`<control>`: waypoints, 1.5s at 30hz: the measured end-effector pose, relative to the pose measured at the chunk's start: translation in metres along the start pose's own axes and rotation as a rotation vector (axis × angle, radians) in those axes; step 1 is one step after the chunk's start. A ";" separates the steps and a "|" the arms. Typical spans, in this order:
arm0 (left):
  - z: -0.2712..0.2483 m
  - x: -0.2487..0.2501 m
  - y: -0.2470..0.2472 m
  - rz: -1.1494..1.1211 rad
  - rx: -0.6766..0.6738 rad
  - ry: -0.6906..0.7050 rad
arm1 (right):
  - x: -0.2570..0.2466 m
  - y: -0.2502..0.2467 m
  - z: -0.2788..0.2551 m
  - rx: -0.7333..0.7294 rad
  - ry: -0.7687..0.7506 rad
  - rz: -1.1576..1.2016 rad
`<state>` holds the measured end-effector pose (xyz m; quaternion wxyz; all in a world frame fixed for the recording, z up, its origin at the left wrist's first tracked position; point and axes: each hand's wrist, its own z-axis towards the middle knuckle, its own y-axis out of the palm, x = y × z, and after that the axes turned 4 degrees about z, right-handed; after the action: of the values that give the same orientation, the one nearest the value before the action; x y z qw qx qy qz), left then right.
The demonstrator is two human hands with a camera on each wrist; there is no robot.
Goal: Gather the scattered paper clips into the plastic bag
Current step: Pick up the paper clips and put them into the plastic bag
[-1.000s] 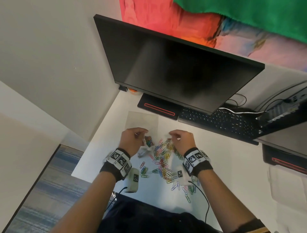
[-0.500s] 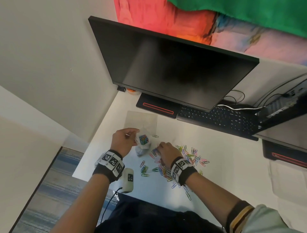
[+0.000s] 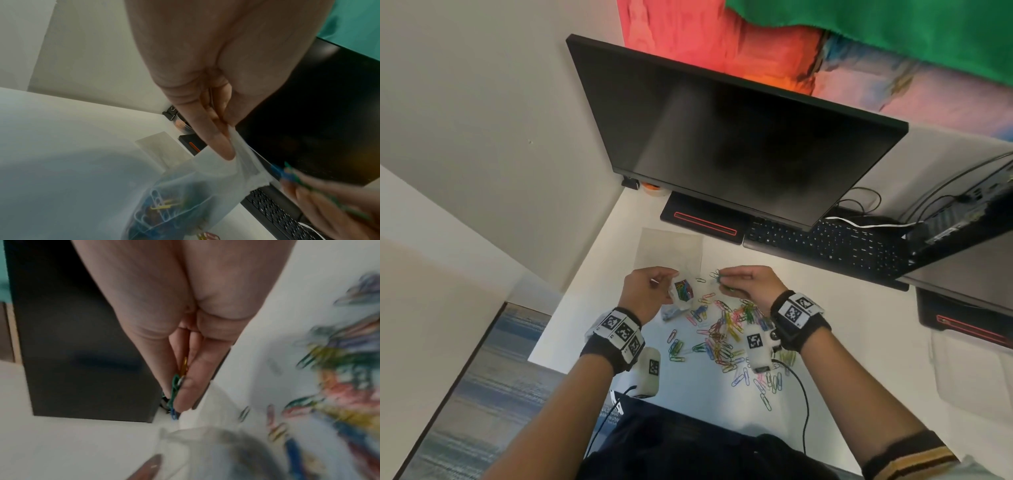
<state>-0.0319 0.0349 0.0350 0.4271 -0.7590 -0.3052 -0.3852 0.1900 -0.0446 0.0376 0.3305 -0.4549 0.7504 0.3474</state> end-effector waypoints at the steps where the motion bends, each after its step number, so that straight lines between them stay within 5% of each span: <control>1: 0.000 0.001 0.001 0.008 -0.008 0.004 | -0.006 0.008 -0.001 -0.044 0.007 0.031; 3: 0.000 0.005 0.002 0.023 -0.027 0.013 | -0.012 0.024 0.001 -0.093 0.032 -0.002; 8: -0.001 0.011 0.004 0.040 -0.047 0.034 | 0.003 0.055 0.022 0.026 -0.088 -0.616; 16: -0.005 0.015 0.001 0.066 -0.037 0.065 | 0.011 0.084 0.022 0.104 -0.285 -0.976; 21: -0.002 0.011 -0.005 0.036 -0.029 0.063 | 0.005 0.083 0.020 0.001 -0.348 -1.137; 24: -0.002 0.011 -0.006 0.023 -0.042 0.051 | -0.007 0.084 0.017 -0.189 -0.368 -1.251; 26: -0.001 0.010 -0.009 0.012 -0.030 0.048 | -0.014 0.081 0.015 -0.247 -0.399 -1.136; 30: 0.003 0.005 -0.026 -0.016 0.034 0.008 | -0.011 0.052 0.026 0.082 -0.385 -0.669; 32: 0.004 0.001 -0.035 -0.035 0.063 -0.013 | 0.004 0.037 0.038 0.115 -0.368 -0.851; 38: 0.005 -0.008 -0.053 -0.010 0.104 -0.036 | 0.058 0.052 0.066 -0.247 -0.292 -1.364; 45: 0.000 -0.012 -0.063 0.002 0.115 -0.030 | 0.074 0.042 0.079 -0.154 -0.455 -1.573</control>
<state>-0.0877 0.0614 0.0504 0.4659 -0.7391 -0.3324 -0.3553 0.1386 0.0013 -0.0565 0.5892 -0.7878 0.1007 0.1485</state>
